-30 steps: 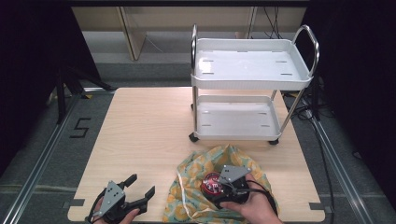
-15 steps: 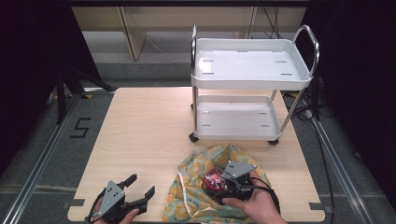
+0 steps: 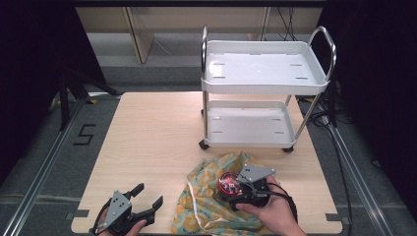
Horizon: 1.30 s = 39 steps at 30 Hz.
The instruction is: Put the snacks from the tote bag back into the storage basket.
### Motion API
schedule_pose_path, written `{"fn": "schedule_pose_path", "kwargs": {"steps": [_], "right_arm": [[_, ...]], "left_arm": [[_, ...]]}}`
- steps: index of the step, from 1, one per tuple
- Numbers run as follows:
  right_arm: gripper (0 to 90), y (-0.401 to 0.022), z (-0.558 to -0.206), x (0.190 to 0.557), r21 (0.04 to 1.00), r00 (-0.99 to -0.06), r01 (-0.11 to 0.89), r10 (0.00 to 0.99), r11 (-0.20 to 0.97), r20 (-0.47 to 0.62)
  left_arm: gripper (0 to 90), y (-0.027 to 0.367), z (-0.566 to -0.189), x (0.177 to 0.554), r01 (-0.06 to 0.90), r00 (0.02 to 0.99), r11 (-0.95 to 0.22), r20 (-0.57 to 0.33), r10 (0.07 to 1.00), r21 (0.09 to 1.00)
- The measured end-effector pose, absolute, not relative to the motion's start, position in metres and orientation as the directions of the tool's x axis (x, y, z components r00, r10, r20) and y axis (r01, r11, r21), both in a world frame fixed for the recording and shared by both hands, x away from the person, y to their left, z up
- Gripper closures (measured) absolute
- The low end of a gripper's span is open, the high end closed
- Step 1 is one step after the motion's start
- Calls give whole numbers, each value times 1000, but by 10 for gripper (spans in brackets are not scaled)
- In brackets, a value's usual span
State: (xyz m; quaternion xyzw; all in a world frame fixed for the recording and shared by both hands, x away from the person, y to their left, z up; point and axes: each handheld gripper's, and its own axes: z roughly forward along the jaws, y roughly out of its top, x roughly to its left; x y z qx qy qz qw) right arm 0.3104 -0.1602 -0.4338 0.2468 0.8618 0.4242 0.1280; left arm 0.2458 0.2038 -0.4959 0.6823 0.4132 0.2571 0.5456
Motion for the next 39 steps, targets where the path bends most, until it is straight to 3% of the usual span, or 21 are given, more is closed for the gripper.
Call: {"fn": "schedule_pose_path", "kwargs": {"steps": [39], "right_arm": [[263, -165, -425, 328, 795, -813, 329, 581, 510, -36]], "left_arm": [[208, 204, -496, 246, 283, 527, -64, -99, 844, 957]]}}
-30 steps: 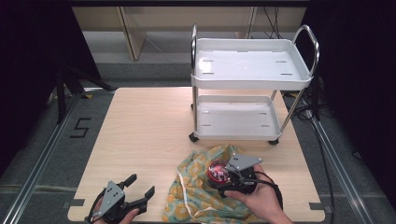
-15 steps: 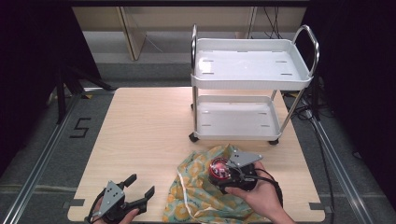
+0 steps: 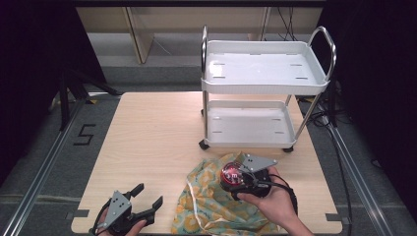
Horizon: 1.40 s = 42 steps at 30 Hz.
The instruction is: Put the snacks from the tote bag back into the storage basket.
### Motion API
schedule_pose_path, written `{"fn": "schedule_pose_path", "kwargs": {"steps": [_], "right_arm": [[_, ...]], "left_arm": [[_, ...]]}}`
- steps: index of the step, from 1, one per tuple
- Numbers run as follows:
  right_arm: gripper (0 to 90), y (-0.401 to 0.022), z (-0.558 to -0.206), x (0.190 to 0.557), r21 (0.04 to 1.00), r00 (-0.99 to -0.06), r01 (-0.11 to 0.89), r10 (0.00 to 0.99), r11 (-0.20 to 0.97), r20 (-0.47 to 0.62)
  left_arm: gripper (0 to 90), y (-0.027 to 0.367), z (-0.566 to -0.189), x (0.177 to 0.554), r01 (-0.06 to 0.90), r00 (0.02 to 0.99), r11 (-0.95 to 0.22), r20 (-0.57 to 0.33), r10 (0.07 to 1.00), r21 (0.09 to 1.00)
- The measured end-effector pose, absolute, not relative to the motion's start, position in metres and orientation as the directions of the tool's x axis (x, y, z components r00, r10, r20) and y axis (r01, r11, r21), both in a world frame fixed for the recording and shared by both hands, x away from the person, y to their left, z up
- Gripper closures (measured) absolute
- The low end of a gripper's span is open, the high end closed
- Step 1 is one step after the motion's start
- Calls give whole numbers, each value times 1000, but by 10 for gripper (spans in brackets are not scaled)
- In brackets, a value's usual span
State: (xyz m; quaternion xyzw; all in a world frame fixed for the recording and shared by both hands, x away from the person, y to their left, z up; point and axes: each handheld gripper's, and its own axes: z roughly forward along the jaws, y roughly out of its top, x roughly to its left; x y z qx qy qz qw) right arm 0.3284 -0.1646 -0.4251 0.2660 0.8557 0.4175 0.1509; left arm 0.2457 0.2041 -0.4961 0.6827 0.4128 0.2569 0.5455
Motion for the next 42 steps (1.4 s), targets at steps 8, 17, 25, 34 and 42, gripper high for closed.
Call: {"fn": "schedule_pose_path", "kwargs": {"steps": [8, 17, 25, 34, 42], "right_arm": [[263, -163, -422, 331, 794, -811, 332, 584, 510, -36], [263, -164, -419, 337, 795, -804, 331, 593, 508, -44], [263, -163, -418, 340, 795, -796, 338, 604, 503, -44], [263, -161, -415, 343, 796, -795, 336, 605, 504, -48], [263, -161, -413, 346, 796, -790, 341, 611, 501, -47]], "left_arm": [[208, 204, -495, 245, 287, 524, -70, -95, 846, 955], [208, 204, -495, 245, 286, 525, -70, -95, 846, 956], [208, 205, -495, 245, 286, 525, -68, -97, 846, 956], [209, 204, -495, 245, 284, 527, -71, -94, 844, 956], [209, 204, -495, 245, 285, 527, -70, -95, 845, 956]]}}
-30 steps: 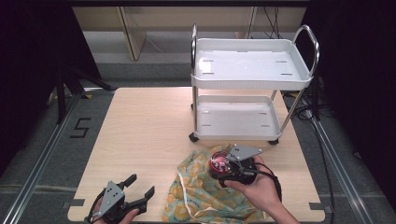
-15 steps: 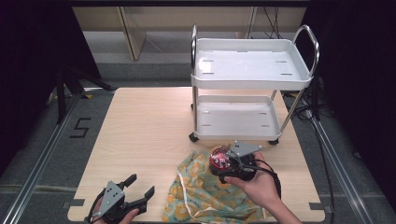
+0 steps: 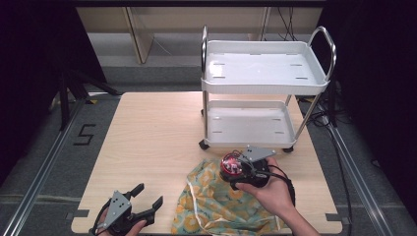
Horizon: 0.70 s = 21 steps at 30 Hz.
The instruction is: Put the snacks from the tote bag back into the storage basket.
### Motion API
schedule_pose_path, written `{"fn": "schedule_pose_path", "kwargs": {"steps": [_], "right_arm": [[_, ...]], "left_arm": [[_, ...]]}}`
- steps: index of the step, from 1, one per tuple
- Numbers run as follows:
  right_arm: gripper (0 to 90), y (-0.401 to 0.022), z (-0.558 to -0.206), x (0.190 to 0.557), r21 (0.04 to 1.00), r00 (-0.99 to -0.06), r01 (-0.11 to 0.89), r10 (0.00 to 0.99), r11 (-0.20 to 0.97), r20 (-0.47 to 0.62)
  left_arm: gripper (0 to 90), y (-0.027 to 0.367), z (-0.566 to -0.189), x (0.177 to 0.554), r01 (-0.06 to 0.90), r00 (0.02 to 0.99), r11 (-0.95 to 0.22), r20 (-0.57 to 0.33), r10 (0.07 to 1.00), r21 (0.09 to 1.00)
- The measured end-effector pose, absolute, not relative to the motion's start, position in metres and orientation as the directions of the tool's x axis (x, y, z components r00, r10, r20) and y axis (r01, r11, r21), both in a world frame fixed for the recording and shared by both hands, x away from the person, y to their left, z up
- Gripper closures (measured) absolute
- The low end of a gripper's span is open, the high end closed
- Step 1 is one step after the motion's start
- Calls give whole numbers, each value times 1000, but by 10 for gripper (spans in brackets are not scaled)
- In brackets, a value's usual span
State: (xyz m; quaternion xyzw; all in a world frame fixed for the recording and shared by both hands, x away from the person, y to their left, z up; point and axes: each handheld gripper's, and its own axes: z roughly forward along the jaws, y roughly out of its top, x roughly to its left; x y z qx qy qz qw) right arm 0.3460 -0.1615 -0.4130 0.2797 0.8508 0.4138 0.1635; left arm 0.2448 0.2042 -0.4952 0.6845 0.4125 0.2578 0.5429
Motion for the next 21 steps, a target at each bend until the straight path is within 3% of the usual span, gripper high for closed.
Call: {"fn": "schedule_pose_path", "kwargs": {"steps": [21], "right_arm": [[264, -158, -407, 355, 801, -782, 330, 619, 499, -63]], "left_arm": [[209, 204, -495, 245, 283, 527, -70, -94, 845, 956]]}}
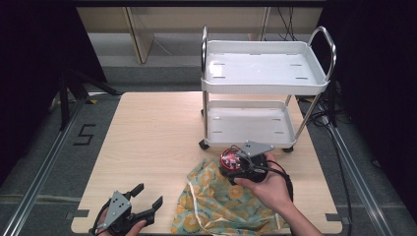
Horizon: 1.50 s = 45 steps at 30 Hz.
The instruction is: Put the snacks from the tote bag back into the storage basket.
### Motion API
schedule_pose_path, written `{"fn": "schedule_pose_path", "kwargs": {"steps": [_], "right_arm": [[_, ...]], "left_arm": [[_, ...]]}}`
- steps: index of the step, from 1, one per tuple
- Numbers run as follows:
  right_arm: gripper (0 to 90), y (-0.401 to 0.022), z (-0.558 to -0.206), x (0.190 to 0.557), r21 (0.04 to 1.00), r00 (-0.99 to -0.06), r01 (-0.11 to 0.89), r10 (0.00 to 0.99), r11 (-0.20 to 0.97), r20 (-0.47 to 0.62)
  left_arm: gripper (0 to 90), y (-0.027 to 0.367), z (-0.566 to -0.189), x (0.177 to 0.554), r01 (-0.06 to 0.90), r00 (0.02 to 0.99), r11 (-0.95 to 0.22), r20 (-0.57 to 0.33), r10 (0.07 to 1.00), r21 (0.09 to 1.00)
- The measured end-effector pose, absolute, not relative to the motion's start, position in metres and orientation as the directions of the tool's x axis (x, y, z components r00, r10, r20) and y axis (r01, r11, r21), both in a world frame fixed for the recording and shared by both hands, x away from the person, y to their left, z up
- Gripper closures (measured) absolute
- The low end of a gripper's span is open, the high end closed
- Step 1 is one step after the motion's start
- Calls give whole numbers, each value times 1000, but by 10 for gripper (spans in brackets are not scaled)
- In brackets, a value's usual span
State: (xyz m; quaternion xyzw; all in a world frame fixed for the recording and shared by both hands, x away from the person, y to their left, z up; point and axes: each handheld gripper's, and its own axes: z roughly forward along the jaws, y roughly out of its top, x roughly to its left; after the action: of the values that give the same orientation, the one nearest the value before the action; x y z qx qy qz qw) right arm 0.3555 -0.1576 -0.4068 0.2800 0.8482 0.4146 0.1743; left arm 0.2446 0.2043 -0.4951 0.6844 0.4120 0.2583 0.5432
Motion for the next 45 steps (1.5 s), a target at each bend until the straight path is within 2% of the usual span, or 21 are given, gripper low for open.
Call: {"fn": "schedule_pose_path", "kwargs": {"steps": [45], "right_arm": [[264, -154, -397, 368, 804, -758, 345, 649, 484, -65]], "left_arm": [[209, 204, -495, 244, 284, 525, -67, -97, 845, 956]]}}
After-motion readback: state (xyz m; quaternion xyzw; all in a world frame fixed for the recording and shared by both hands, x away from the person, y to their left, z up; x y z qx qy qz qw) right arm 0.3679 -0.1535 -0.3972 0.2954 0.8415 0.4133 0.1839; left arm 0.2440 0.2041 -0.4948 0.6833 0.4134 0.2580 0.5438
